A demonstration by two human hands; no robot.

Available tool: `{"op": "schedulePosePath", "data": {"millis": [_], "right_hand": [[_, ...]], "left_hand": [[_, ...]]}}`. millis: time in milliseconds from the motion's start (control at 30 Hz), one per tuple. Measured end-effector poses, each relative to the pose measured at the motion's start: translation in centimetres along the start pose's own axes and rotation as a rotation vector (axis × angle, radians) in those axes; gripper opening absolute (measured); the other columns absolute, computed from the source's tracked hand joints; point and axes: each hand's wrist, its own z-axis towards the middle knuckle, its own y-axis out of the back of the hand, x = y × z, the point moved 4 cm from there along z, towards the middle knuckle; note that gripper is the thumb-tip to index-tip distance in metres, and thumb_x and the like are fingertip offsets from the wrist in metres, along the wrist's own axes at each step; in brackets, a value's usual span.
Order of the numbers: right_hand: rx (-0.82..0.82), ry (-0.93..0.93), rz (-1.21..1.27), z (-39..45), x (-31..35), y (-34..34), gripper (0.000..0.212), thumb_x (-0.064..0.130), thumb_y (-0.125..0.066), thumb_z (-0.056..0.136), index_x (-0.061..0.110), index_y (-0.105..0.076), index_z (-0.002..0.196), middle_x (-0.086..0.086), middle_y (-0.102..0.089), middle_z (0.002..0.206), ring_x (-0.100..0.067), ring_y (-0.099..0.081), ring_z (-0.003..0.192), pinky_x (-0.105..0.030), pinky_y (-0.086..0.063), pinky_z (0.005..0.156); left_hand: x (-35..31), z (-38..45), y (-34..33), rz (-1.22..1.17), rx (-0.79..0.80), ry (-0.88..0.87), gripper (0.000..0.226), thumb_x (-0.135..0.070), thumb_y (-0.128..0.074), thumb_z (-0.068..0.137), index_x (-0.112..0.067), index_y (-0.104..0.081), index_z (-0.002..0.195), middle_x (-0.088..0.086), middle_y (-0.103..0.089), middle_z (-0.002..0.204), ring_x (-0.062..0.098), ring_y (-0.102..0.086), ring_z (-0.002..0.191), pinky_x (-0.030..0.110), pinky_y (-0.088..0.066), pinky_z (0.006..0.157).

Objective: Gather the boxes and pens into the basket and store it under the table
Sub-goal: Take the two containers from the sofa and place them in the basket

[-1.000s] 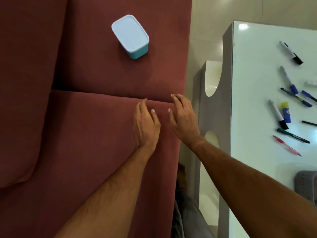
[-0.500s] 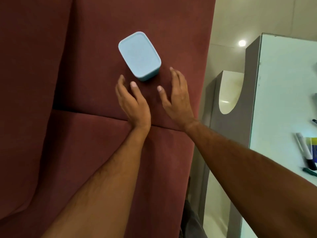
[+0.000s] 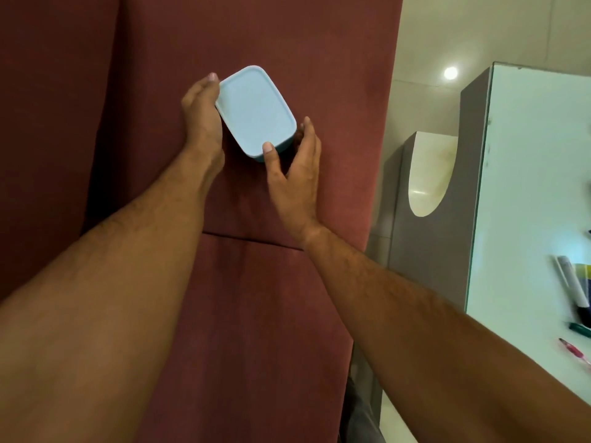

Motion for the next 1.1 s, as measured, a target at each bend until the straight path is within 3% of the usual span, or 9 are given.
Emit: {"op": "schedulePosePath", "data": {"millis": [167,267,400,567,633,733,933,1100], "right_hand": [[0.009,-0.005,0.02,-0.1,0.1,0.0,0.065,0.023,-0.057,0.101,0.005,-0.026,0.156,-0.008,-0.036,0.156,-0.016,-0.033,0.144,-0.018,-0.026,0.114],[0.0,-0.009,0.031,0.0,0.2,0.5,0.06,0.021,-0.051,0.104,0.005,-0.026,0.156,-0.008,-0.035,0.159,-0.017,-0.031,0.147,-0.02,-0.024,0.116],[-0.036,-0.035,0.066,-0.3,-0.1,2.0,0.053,0.018,-0.043,0.106,0.005,-0.03,0.155,-0.008,-0.037,0.159,-0.016,-0.033,0.148,-0.025,-0.027,0.121],[-0.087,-0.069,0.102,-1.0,-1.0,4.3,0.05,0.017,-0.044,0.106,0.005,-0.034,0.154,-0.008,-0.044,0.155,-0.015,-0.041,0.142,-0.029,-0.036,0.118],[-0.104,-0.079,0.098,-1.6,-1.5,5.4,0.049,0.018,-0.044,0.106,0.007,-0.035,0.153,-0.006,-0.046,0.153,-0.013,-0.044,0.14,-0.025,-0.038,0.115],[-0.119,-0.079,0.082,-3.2,-1.9,7.2,0.047,0.017,-0.042,0.107,0.008,-0.037,0.153,-0.003,-0.047,0.153,-0.008,-0.044,0.139,-0.013,-0.037,0.112],[-0.146,-0.082,0.074,-7.6,-2.5,11.0,0.044,0.021,-0.043,0.106,0.009,-0.043,0.149,-0.005,-0.052,0.148,-0.016,-0.05,0.135,-0.043,-0.045,0.111],[-0.175,-0.11,0.113,-13.0,-3.7,14.3,0.047,0.03,-0.043,0.105,0.013,-0.044,0.148,-0.003,-0.056,0.143,-0.017,-0.055,0.13,-0.048,-0.05,0.106]], "left_hand": [[0.3,-1.3,-0.7,0.01,0.016,-0.022,0.02,-0.013,-0.054,0.098,-0.007,-0.069,0.111,0.003,-0.07,0.098,0.012,-0.064,0.087,0.027,-0.053,0.077],[1.0,-2.4,-0.4,0.003,0.003,-0.014,0.02,-0.013,-0.055,0.095,-0.009,-0.069,0.108,0.003,-0.07,0.097,0.014,-0.065,0.088,0.032,-0.053,0.079],[2.3,-5.0,-0.2,0.02,-0.039,-0.021,0.023,-0.013,-0.056,0.096,-0.002,-0.066,0.114,0.004,-0.069,0.099,0.012,-0.063,0.087,0.025,-0.052,0.074],[4.3,-8.9,-0.6,0.084,-0.036,-0.016,0.036,-0.037,-0.063,0.087,-0.012,-0.069,0.111,0.013,-0.062,0.123,0.011,-0.063,0.097,0.027,-0.053,0.085],[4.9,-11.1,-1.1,0.083,-0.044,-0.027,0.028,-0.03,-0.061,0.096,-0.011,-0.067,0.115,0.004,-0.053,0.119,0.001,-0.058,0.092,0.016,-0.05,0.082],[6.2,-14.3,-1.6,0.09,-0.063,-0.019,0.029,-0.029,-0.057,0.1,-0.009,-0.065,0.119,-0.002,-0.043,0.114,-0.003,-0.055,0.088,0.011,-0.048,0.079],[8.0,-21.2,-1.6,0.103,-0.066,0.032,0.03,-0.028,-0.054,0.103,-0.006,-0.059,0.123,0.004,-0.041,0.12,-0.002,-0.053,0.088,0.002,-0.044,0.072],[10.0,-26.8,-1.1,0.132,-0.012,0.033,0.029,-0.029,-0.052,0.104,-0.008,-0.056,0.124,0.005,-0.043,0.124,-0.003,-0.053,0.093,-0.001,-0.042,0.073]]}}
